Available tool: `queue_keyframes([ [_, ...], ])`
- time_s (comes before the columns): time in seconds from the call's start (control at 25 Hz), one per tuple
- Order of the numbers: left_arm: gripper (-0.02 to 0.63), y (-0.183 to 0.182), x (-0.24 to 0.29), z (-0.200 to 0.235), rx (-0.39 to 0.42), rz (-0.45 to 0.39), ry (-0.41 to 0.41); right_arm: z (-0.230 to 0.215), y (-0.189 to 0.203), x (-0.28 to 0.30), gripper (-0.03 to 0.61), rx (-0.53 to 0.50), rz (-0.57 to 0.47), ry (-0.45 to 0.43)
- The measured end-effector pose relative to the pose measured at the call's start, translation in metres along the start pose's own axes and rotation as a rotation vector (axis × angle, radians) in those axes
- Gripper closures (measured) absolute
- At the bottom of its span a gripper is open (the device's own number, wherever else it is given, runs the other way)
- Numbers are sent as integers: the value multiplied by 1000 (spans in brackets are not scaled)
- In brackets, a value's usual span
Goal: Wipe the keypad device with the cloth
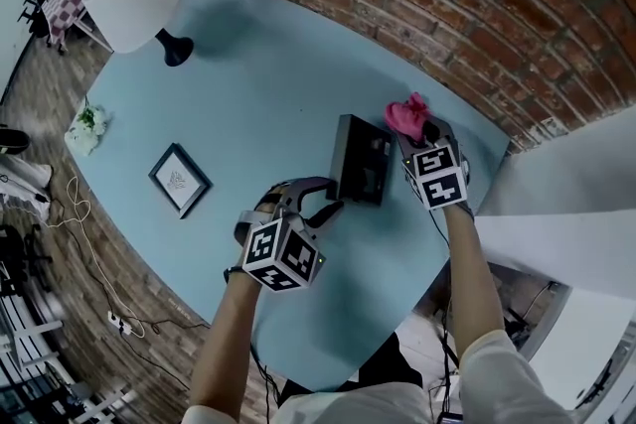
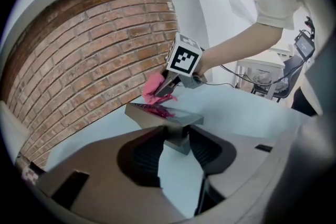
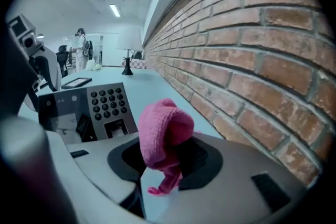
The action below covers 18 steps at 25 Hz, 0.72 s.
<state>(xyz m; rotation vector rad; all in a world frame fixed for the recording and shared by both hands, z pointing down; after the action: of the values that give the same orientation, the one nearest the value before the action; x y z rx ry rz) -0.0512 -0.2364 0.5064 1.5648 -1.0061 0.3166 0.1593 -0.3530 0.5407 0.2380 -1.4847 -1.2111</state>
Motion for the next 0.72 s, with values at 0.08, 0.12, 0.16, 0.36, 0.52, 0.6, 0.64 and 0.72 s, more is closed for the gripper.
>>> queue_keyframes([
  [0.08, 413, -1, 1, 0, -1, 0, 1, 8, 1, 11, 433, -37, 15, -42],
  [0.12, 413, -1, 1, 0, -1, -1, 0, 12, 2, 14, 433, -47, 20, -61],
  [0.16, 413, -1, 1, 0, -2, -2, 0, 15, 5, 16, 433, -48, 21, -74],
  [0.36, 411, 1, 1, -1, -5, -6, -3, 22, 13, 9, 440, 34, 0, -93],
  [0.52, 410, 2, 1, 0, -11, -6, 1, 33, 20, 0, 440, 17, 0, -101],
  [0.6, 410, 2, 1, 0, -13, -6, 1, 37, 23, -4, 440, 17, -3, -122],
  [0.64, 410, 2, 1, 0, -15, -6, 0, 39, 25, -7, 440, 14, -4, -134],
  [0.72, 410, 2, 2, 0, -20, -8, -1, 45, 29, -15, 440, 2, -4, -157],
])
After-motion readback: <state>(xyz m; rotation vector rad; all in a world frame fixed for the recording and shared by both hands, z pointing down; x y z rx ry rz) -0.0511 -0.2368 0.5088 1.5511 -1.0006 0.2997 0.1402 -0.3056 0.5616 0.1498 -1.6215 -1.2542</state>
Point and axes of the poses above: the fingertips, and each gripper's own axes: x forward along the fingers, z to its left, y out of its underside, the point moved 9 cm from there along -x, backward along the fingers, and after that the axes turned 1 degree about z, right-handed, at the moved point
